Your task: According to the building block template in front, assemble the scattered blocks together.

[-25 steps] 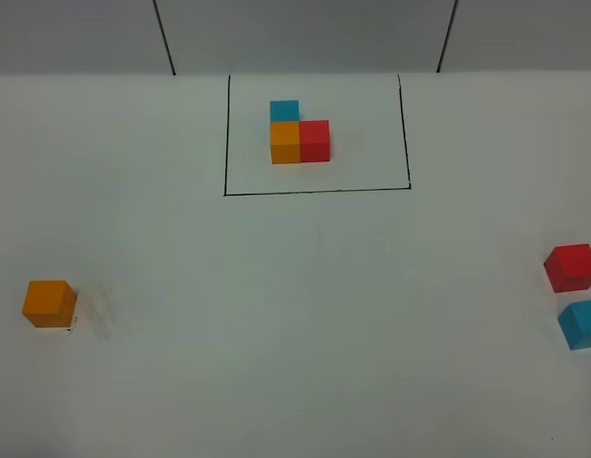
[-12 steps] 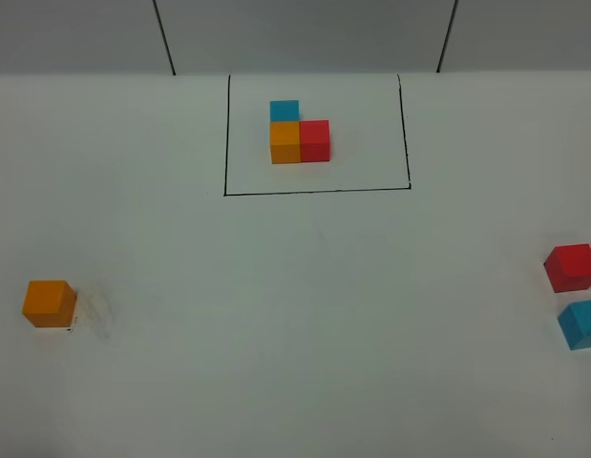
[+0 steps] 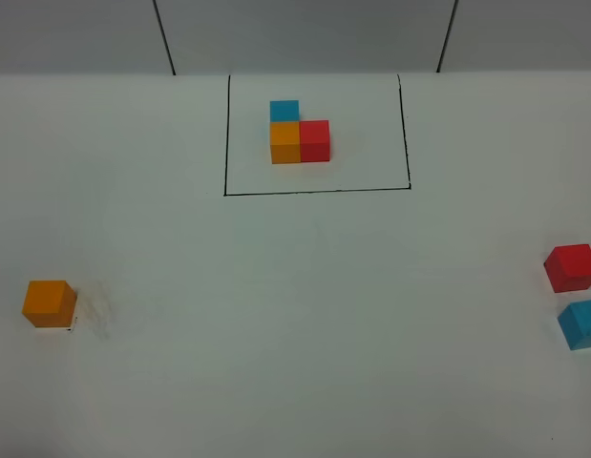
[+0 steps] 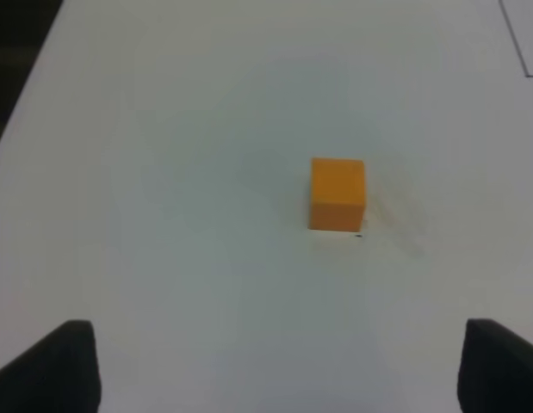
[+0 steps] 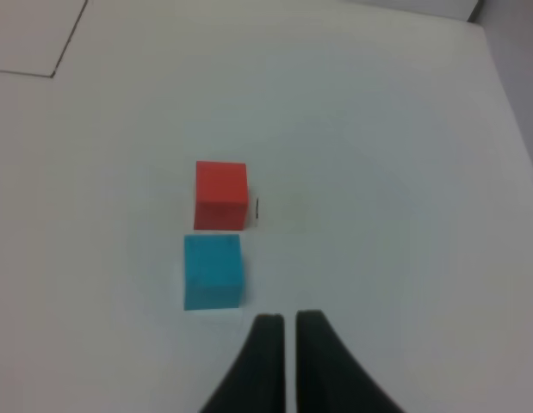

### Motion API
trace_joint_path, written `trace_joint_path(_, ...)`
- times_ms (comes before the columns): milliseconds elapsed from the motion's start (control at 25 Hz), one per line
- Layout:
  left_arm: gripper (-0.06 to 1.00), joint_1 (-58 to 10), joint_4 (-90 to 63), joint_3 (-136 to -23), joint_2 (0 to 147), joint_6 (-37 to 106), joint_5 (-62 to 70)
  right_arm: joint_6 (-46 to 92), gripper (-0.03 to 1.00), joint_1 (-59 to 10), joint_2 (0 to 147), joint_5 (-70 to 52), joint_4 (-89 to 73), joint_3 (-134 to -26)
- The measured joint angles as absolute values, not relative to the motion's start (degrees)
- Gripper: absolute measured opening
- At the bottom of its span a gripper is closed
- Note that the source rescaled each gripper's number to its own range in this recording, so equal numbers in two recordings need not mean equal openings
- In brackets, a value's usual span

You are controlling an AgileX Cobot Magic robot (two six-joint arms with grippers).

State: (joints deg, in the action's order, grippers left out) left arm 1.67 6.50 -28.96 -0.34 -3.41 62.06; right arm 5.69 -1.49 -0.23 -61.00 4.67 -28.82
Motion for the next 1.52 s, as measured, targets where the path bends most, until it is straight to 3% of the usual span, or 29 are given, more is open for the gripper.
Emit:
trace_joint_path(480, 0.92, 1.67, 7.64, -29.27, 4.11, -4.99, 62.04, 5.69, 0.0, -1.49, -0.23, -61.0, 4.67, -28.82)
trace_joint_path(920, 0.91, 1.67, 7.64, -40.31, 29.82, -4.99, 51.97, 5.69, 0.0, -1.49, -0.23, -61.0, 4.67, -28.82)
trace_joint_path(1520, 0.91, 1.67, -0.72, -40.71, 64.63, -4.93, 43.38, 5.69, 0.0, -1.49, -0.23, -61.0, 4.67, -28.82)
